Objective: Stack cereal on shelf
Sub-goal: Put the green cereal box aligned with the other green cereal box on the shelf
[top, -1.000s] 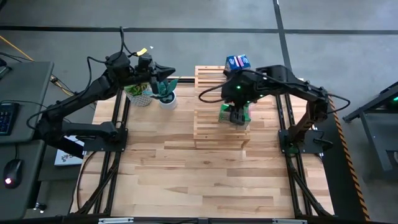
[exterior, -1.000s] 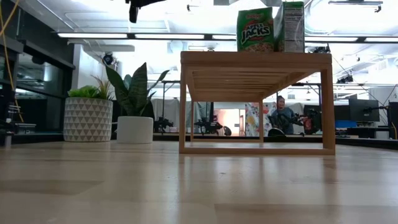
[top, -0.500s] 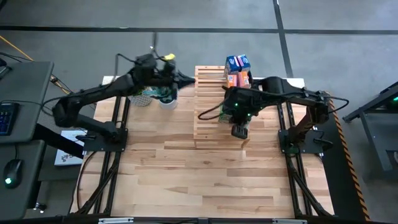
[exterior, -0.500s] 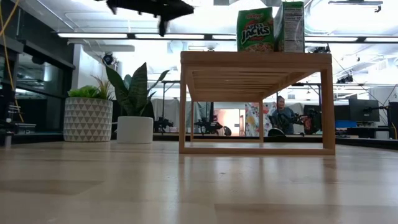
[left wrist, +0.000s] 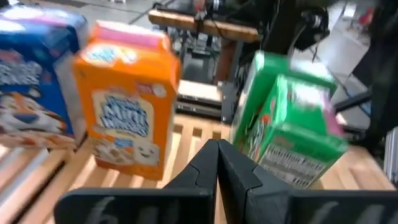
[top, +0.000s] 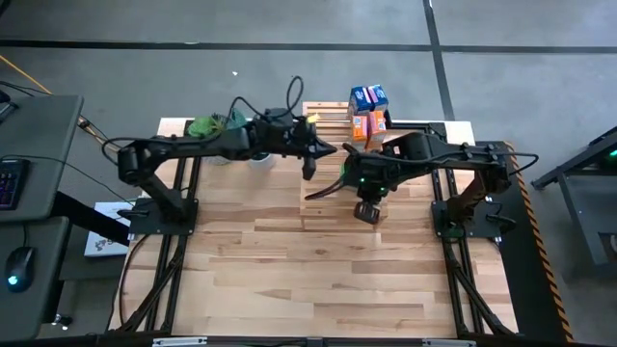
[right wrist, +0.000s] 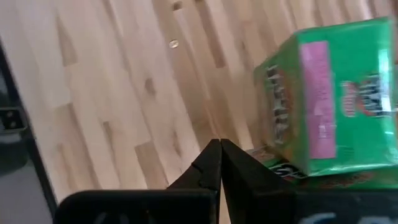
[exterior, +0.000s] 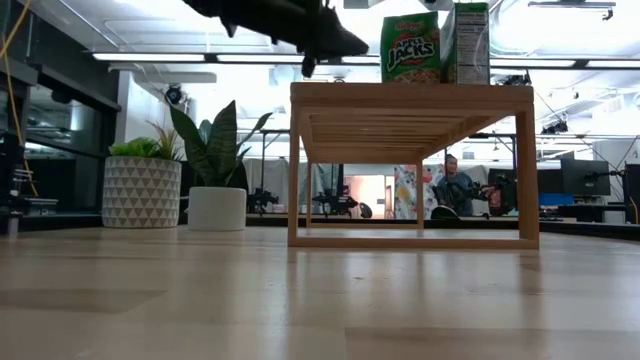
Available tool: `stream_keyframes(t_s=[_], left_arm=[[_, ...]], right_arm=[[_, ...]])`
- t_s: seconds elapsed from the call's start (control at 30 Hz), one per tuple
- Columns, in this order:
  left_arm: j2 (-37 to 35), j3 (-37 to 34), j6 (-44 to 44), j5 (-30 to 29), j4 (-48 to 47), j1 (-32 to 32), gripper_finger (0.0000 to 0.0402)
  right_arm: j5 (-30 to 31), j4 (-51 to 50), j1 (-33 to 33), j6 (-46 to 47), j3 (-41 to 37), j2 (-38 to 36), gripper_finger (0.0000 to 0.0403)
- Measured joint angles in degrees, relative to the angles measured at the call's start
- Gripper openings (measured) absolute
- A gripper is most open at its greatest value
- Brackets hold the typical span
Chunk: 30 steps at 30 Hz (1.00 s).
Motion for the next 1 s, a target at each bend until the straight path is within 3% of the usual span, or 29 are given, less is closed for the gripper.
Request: stream_keyframes(t_s=[0.33, 1.0], left_arm=[[5.51, 0.0, -0.12, 2.51, 3.02, 0.02, 0.0], [5.53, 0.07, 2.92, 7.39, 3.8, -0.96, 0.0]], right_arm=[[1.85, -0.14, -0.26, 3.53, 0.0, 0.41, 0.0], [5.0, -1.58, -2.54, 4.59, -0.02, 4.2, 0.0]])
